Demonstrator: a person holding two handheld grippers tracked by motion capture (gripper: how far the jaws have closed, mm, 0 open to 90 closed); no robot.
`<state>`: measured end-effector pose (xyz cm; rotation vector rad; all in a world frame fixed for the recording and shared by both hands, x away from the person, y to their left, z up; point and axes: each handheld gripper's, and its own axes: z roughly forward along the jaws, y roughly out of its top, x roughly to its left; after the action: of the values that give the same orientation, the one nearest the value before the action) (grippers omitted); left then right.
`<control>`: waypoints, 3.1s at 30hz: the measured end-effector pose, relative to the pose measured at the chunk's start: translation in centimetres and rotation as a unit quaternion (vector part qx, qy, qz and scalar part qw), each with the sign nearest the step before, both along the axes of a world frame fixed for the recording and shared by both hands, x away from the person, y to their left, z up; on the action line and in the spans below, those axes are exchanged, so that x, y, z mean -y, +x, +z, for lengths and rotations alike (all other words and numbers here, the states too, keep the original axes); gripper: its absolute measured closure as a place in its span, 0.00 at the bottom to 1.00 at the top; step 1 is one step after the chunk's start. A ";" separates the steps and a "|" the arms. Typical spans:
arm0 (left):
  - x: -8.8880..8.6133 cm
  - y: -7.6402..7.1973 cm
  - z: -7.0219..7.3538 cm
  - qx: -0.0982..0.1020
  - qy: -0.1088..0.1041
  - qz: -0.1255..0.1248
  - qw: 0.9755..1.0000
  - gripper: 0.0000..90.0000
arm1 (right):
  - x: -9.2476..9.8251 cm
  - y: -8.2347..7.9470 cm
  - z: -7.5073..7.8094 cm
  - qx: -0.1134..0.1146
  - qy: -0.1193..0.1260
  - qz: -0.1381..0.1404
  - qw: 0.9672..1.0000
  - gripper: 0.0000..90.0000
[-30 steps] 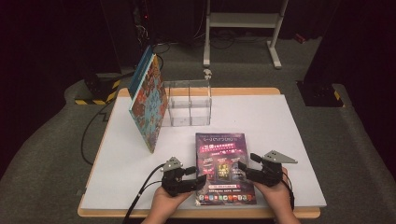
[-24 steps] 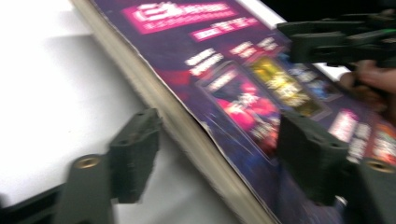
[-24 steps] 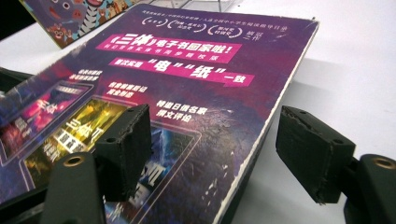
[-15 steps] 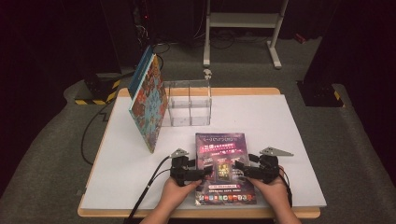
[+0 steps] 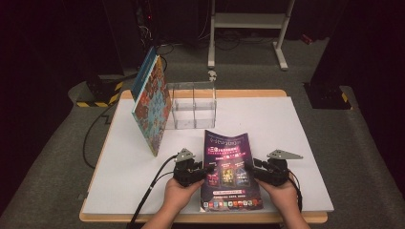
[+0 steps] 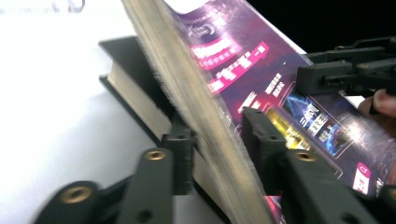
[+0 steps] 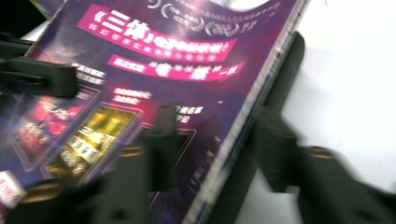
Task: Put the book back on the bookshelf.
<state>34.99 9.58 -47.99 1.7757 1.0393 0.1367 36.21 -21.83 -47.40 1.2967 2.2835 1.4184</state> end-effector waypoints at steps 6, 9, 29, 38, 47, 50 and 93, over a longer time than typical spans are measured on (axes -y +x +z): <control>-0.7 -0.9 1.4 0.036 -0.004 0.000 0.999 0.80 | -0.6 -1.0 1.7 0.040 -0.004 0.013 0.999 0.79; -1.5 -1.1 2.1 0.048 -0.003 0.003 0.999 0.82 | -1.2 -1.5 2.6 0.056 -0.002 0.015 0.998 0.81; -12.0 -0.1 4.0 0.141 0.012 0.100 0.985 0.91 | -13.5 0.9 5.6 0.113 -0.006 0.052 0.992 0.87; -12.8 2.4 4.4 0.193 0.019 0.115 0.974 0.92 | -15.5 3.4 5.6 0.152 -0.003 0.029 0.988 0.89; -13.3 0.5 3.8 0.202 -0.005 0.113 0.973 0.88 | -15.2 1.7 5.0 0.162 -0.002 0.033 0.986 0.90; -13.3 -0.4 3.8 0.207 -0.002 0.113 0.972 0.84 | -14.8 0.7 5.0 0.165 0.004 0.034 0.986 0.90; -15.1 -3.3 3.2 0.207 -0.019 0.123 0.970 0.56 | -15.6 0.0 7.6 0.238 0.015 0.034 0.971 0.93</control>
<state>31.67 24.65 -44.76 1.4909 0.9421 0.6110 36.18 -6.19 -39.80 0.7764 2.0001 1.5823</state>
